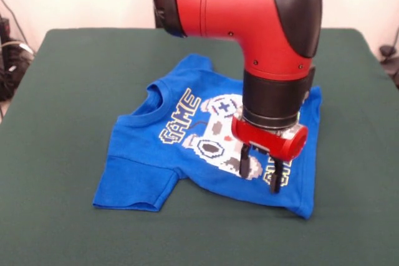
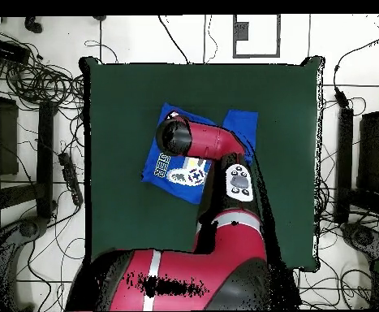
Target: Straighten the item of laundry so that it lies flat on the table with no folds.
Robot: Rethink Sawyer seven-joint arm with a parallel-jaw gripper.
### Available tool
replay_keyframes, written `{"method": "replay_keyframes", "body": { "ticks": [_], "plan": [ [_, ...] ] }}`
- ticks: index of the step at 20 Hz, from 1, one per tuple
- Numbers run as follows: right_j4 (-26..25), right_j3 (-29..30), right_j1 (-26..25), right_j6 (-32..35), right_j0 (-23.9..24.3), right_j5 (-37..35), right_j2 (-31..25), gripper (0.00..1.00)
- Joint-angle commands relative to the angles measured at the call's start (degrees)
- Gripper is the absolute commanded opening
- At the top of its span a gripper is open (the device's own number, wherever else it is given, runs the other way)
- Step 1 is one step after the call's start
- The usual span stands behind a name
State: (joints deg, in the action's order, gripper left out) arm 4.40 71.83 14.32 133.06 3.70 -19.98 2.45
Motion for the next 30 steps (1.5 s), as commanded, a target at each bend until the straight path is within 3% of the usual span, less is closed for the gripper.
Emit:
{"method": "replay_keyframes", "body": {
  "ticks": [1,8,13,30],
  "plan": [
    [-3.0,-0.4,-1.5,-2.5,1.0,1.8,-8.7,1.0],
    [-6.6,-1.2,-3.0,-6.8,4.6,2.2,-13.7,1.0],
    [-8.4,-2.1,-2.8,-4.7,3.6,1.9,-12.4,1.0],
    [-11.7,-2.7,-2.8,-4.0,5.9,0.4,-15.9,1.0]
  ]
}}
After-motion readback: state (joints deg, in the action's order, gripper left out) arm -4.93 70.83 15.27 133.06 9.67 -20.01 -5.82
